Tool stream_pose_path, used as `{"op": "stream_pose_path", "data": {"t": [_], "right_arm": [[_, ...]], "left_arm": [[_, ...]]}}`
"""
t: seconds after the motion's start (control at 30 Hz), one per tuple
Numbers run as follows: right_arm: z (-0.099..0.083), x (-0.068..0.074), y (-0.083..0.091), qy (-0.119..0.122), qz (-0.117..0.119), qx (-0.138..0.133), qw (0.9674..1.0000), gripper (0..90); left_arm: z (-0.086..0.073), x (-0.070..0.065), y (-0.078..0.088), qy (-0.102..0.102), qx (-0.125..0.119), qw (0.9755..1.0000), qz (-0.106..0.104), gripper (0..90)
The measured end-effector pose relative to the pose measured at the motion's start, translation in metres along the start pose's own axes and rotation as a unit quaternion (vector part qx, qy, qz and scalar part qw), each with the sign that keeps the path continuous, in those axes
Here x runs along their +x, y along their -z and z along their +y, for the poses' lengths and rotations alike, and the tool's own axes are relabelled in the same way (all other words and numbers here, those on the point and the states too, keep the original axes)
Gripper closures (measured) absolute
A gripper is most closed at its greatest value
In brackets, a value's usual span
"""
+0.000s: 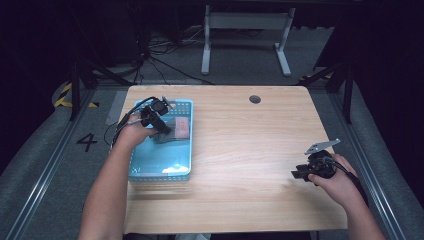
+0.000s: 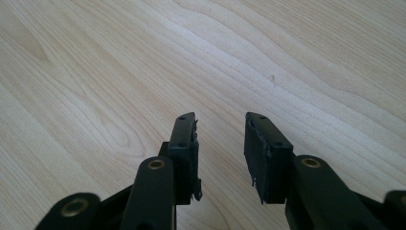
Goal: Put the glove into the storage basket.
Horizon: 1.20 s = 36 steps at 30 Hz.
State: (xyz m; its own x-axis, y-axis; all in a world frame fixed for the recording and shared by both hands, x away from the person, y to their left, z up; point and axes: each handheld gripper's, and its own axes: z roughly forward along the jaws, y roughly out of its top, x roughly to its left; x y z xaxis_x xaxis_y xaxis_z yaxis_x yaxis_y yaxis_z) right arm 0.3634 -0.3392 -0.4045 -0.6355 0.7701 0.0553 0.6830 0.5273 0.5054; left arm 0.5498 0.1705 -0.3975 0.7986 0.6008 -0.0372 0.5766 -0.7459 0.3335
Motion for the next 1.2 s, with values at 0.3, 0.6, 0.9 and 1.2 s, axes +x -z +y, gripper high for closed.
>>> {"op": "stream_pose_path", "data": {"t": [0.3, 0.6, 0.9, 1.2], "right_arm": [[-0.005, -0.002, 0.002, -0.008, 0.0, -0.001, 1.0, 65.3], [-0.005, -0.002, 0.0, -0.006, 0.003, 0.0, 1.0, 64.6], [-0.001, -0.002, -0.001, 0.0, 0.006, -0.002, 1.0, 64.4], [0.014, -0.003, -0.008, 0.011, 0.018, -0.006, 0.9998, 64.1]], "left_arm": [[0.007, 0.002, -0.014, -0.018, 0.018, 0.9994, 0.024, 57.4], [0.008, 0.001, -0.019, -0.027, -0.012, 0.9987, 0.041, 36.4], [0.006, -0.003, 0.006, 0.007, -0.088, 0.9958, 0.022, 31.8], [0.0, -0.035, 0.043, 0.004, -0.157, 0.9875, 0.002, 31.7]]}}
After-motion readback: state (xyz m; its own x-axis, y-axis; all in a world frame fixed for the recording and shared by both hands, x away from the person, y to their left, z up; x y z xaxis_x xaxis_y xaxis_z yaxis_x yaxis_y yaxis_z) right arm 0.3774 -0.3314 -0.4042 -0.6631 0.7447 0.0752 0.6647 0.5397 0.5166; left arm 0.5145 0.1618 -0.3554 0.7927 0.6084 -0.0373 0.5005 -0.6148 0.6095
